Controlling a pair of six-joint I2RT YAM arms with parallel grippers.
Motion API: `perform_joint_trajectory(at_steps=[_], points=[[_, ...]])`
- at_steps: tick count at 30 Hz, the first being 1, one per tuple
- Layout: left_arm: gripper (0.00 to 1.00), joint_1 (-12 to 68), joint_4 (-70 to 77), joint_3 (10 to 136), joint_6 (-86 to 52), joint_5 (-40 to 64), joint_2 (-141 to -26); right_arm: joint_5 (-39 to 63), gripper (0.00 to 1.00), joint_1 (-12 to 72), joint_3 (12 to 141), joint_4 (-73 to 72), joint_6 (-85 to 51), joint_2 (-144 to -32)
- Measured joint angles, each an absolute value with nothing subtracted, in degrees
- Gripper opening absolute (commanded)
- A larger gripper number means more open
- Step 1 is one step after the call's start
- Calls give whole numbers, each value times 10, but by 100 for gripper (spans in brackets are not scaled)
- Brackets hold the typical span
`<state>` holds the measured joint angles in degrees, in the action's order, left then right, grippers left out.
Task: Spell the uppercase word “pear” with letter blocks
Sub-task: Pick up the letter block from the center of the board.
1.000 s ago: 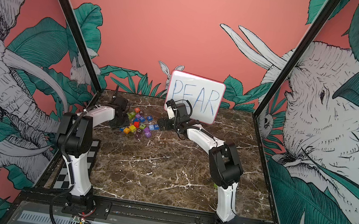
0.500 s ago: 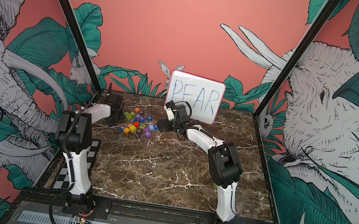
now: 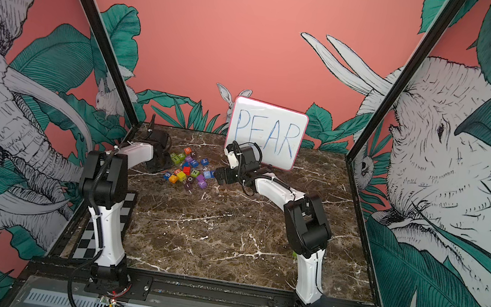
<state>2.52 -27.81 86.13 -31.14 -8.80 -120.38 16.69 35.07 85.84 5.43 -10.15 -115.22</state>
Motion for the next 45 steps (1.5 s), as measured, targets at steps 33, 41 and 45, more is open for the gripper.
perform_joint_trajectory(at_steps=[33,41,45], points=[[33,30,-231,830,-302,-77,-1192,80,99,347,630,106,-176,-880],[33,37,-224,828,-302,-77,-1192,76,99,347,620,109,-177,-880],[33,42,-224,828,-302,-77,-1192,70,99,347,613,105,-176,-875]])
